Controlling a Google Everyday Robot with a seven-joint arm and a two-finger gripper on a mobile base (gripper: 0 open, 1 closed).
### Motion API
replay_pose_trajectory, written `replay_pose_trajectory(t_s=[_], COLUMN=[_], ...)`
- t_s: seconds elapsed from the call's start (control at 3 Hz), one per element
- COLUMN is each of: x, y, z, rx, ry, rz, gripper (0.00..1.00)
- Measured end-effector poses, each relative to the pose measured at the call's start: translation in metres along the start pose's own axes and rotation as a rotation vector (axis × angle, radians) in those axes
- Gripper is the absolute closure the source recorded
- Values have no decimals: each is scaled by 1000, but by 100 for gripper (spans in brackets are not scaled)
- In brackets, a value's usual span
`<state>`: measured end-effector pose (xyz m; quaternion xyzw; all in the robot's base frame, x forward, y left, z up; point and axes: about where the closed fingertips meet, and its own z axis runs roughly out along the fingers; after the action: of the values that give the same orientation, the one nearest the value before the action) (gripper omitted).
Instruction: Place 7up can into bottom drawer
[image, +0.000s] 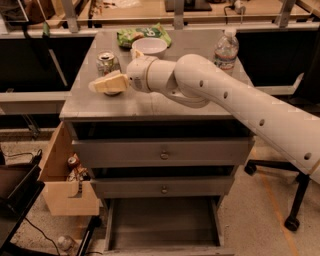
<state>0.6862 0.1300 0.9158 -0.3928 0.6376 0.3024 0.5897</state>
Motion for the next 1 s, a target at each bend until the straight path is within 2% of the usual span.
replay_pose_trajectory(t_s=[0.33, 0.67, 1.0], x=[5, 4, 4], y=[3, 7, 9], z=[24, 41, 43], rx=[-35, -44, -47], ry=[-29, -58, -60], rz=[38, 27, 26], gripper=[0, 16, 41])
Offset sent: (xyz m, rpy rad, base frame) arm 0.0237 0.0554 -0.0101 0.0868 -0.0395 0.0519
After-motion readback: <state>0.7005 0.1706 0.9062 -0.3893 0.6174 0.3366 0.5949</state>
